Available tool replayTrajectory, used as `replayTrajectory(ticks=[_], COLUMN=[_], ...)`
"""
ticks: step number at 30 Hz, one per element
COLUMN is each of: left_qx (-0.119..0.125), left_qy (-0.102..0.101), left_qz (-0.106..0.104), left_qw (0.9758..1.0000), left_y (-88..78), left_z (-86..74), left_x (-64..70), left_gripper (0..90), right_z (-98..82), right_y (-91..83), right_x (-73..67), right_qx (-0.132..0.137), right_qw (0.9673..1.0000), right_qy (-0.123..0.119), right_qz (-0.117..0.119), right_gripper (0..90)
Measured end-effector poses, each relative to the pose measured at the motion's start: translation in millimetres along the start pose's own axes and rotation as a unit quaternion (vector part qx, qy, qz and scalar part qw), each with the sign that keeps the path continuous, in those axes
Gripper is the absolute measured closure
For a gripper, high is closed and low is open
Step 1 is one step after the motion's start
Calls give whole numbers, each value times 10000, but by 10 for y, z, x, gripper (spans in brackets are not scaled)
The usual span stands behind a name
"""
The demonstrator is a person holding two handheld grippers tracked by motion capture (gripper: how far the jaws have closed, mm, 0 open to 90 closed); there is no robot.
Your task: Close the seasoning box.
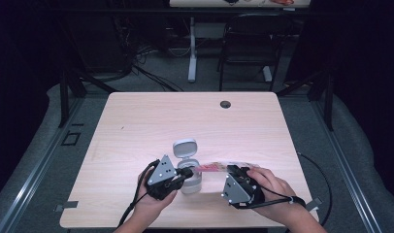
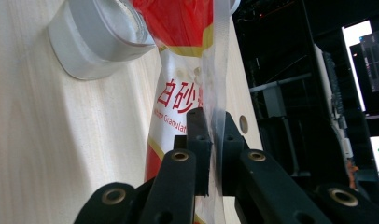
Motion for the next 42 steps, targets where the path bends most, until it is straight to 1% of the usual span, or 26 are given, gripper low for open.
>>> replayTrajectory(ticks=[2,3,5,6,10,13,14,16,17,18,19,20,21,23,24,26,27,28,30,31,32,33,37,39,40,42], left_qx=[48,58,51,46,69,125,184,171,176,195,174,207,249,250,270,271,292,311,269,313,286,311,365,406,429,433], left_qy=[-17,-18,-12,-11,-31,-60,-76,-75,-84,-112,-130,-147,-178,-186,-193,-224,-238,-263,-287,-305,-318,-326,-383,-443,-478,-546], left_qz=[-4,-4,-24,-23,-32,10,39,58,65,112,81,111,114,129,155,202,221,236,249,273,291,309,413,478,507,572], left_qw=[10000,10000,10000,10000,10000,9999,9998,9998,9998,9997,9997,9996,9995,9994,9993,9992,9990,9989,9989,9987,9987,9985,9977,9970,9966,9959], left_y=[-10,-15,-16,-18,-34,-55,-61,-80,-85,-93,-104,-111,-123,-146,-157,-176,-180,-186,-207,-210,-220,-222,-263,-292,-303,-336], left_z=[4,5,5,3,5,11,17,16,15,14,14,16,21,23,25,23,23,23,21,22,20,20,21,23,24,21], left_x=[-13,-17,-10,-9,-12,-31,-39,-52,-56,-65,-71,-81,-88,-101,-112,-137,-148,-161,-185,-197,-211,-220,-282,-324,-350,-411], left_gripper=[828,817,808,799,790,772,768,759,751,742,727,718,711,695,693,688,684,680,677,676,672,667,648,632,630,630], right_z=[-15,-22,-25,-26,-20,-24,-26,-35,-39,-47,-60,-71,-88,-135,-158,-213,-242,-262,-315,-341,-363,-388,-469,-524,-556,-626], right_y=[3,-8,-14,-30,-50,-51,-43,-44,-37,-42,-34,-34,-31,-38,-36,-47,-40,-40,-37,-36,-34,-32,-27,-13,-3,30], right_x=[-20,-19,-22,-14,-16,-17,-26,-20,-26,-20,-21,-15,-11,13,21,42,47,52,62,66,71,72,89,98,103,120], right_qx=[67,47,110,71,98,75,135,125,166,118,137,111,118,88,141,100,146,153,163,173,221,272,391,436,453,495], right_qw=[9999,9999,9998,9999,9999,9999,9996,9996,9994,9995,9993,9994,9991,9985,9978,9968,9957,9952,9937,9928,9915,9894,9836,9799,9776,9729], right_qy=[98,92,158,122,125,146,230,249,304,271,336,335,400,525,650,789,909,967,1108,1185,1283,1425,1759,1947,2054,2258], right_qz=[20,36,30,48,35,36,53,68,69,60,51,50,53,80,74,60,53,26,22,38,19,53,29,-9,-13,-97], right_gripper=[880,885,899,900,900,900,900,900,900,900,900,900,900,900,900,900,900,900,900,900,900,900,900,900,900,900])
Point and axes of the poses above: each handheld gripper's, and its own axes: y roughly forward along the jaws, z roughly out of its top, x roughly to its right, the point moved 6 cm from there along y, roughly forward along the jaws, and after that the axes turned 2 degrees about x, right-handed, at the moved point
